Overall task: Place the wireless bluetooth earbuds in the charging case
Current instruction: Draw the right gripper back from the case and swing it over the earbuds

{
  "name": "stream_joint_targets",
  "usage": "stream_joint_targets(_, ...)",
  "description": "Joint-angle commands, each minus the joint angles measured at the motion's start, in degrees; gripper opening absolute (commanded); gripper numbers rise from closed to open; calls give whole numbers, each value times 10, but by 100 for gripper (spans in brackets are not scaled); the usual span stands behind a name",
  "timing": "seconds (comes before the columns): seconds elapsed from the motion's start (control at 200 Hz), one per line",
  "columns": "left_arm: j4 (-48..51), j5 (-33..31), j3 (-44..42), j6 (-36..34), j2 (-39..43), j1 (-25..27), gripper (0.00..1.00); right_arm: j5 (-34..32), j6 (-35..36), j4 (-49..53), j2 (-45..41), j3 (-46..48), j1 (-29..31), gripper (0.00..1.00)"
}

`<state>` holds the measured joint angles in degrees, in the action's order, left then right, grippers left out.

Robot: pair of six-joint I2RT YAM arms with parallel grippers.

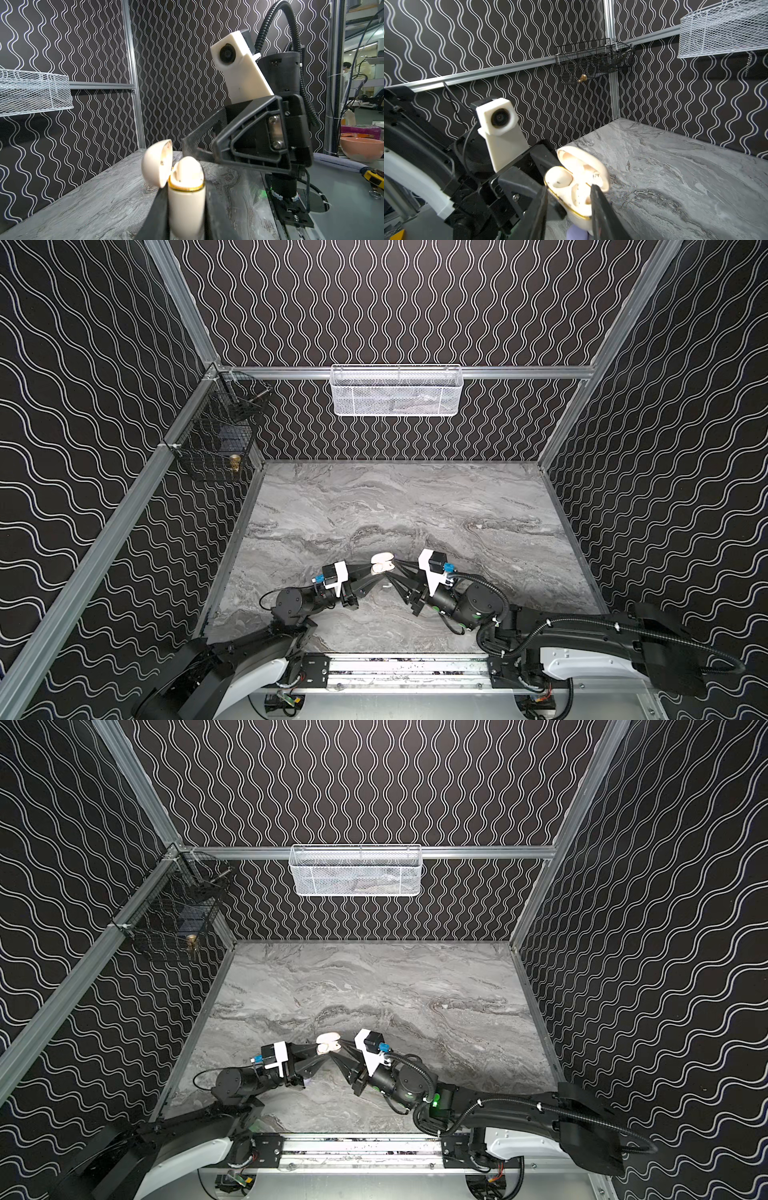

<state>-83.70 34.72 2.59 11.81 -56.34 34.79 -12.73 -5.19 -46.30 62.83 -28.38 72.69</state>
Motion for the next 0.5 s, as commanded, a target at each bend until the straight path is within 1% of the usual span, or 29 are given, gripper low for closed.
stream_joint_targets(0.0,-20,-1,3,-3,2,0,0,11,-18,26,-21,-10,1,36)
stream_joint_targets(0.09,-20,-1,4,-4,1,0,0,3,-27,64,-24,-34,2,31)
stream_joint_targets(0.165,-13,-8,4,-6,2,0,0,-16,-36,92,-25,-49,2,30)
stream_joint_targets(0.225,11,-30,6,-9,6,1,0,-56,-54,127,-29,-62,2,31)
stream_joint_targets(0.275,48,-51,8,-19,16,0,0,-100,-78,178,-33,-76,2,34)
stream_joint_targets(0.335,87,-68,9,-32,31,0,0,-165,-127,269,-36,-99,1,33)
stream_joint_targets(0.37,101,-79,8,-37,39,0,0,-183,-153,318,-36,-107,1,32)
stream_joint_targets(0.42,112,-94,6,-40,45,0,0,-186,-176,362,-37,-106,1,31)
stream_joint_targets(0.495,122,-116,2,-40,53,0,0,-176,-207,397,-38,-86,1,32)
